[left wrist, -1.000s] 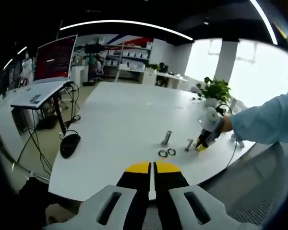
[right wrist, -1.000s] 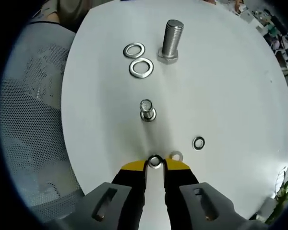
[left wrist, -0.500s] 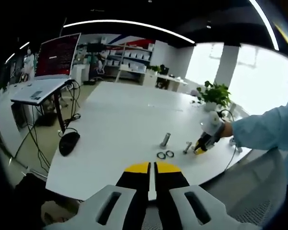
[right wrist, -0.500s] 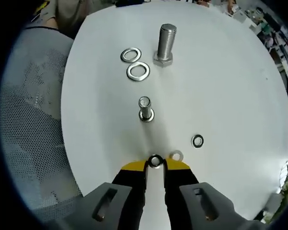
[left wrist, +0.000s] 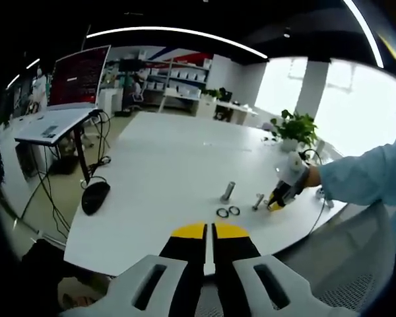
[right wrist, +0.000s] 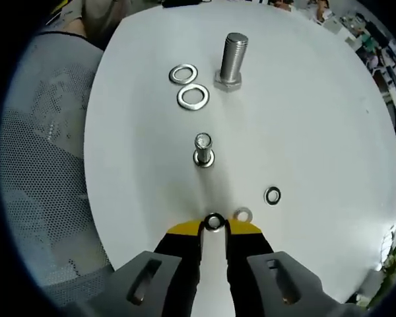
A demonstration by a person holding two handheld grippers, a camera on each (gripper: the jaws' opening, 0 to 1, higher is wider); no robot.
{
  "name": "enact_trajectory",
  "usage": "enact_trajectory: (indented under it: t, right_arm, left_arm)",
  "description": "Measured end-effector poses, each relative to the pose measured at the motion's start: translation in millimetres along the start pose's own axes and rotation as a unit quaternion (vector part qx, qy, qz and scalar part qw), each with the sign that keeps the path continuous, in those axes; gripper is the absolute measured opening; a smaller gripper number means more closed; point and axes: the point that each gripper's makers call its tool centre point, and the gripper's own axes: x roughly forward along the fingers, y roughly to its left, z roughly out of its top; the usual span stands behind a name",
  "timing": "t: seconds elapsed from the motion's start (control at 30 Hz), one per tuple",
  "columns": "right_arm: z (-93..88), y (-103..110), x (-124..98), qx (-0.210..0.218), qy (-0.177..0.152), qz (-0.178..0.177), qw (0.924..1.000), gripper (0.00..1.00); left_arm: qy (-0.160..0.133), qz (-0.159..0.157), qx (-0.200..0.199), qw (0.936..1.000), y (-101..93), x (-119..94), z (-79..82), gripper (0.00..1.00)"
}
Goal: Place the washer onto the threaded stud by aligning its center hole with the stud, sliding it down to the base, and recovering from edge contact or off-axis alignment until the washer reaches the visible bottom stop.
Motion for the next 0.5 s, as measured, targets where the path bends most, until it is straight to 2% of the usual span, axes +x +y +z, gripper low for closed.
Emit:
enact_trajectory:
  t: [0.5]
  right_arm:
    - [-0.3, 0.6, -0.2, 0.0, 0.001, -0.005, 1.0, 0.15]
  left_arm:
    - [0.002, 0.0, 0.004, 1.0, 0.2, 0.2, -0.7, 0.0]
